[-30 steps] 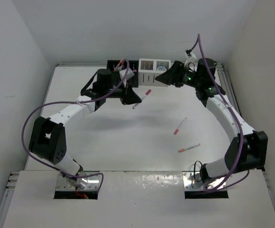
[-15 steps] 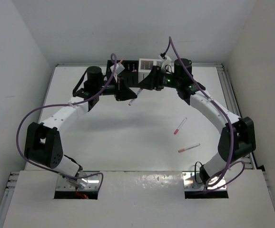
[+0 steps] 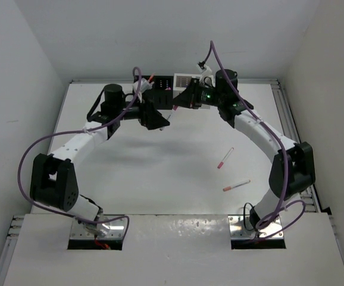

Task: Sort the stationery into containers
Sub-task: Place the pen in the storage box.

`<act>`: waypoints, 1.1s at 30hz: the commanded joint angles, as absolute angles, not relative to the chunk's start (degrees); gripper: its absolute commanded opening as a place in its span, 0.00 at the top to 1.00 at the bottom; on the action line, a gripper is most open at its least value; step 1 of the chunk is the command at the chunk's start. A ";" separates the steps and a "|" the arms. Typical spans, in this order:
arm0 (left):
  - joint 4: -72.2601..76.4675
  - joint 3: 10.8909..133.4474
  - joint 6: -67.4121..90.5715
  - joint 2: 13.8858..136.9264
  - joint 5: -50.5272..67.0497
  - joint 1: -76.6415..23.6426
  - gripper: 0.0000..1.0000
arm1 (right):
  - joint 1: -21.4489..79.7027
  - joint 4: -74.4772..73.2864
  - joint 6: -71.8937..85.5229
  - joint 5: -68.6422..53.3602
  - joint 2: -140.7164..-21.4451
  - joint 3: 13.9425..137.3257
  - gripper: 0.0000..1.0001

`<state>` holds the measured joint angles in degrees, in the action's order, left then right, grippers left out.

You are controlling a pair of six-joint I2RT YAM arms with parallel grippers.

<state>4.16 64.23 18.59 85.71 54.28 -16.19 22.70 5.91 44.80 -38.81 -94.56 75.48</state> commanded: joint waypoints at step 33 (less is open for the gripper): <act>-14.67 63.37 0.35 75.67 23.32 -5.60 0.00 | 24.09 26.20 18.10 -8.26 -125.18 107.32 0.40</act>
<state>-12.82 63.77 3.42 79.24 32.60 0.93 24.49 24.73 16.29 -6.26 -134.26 108.29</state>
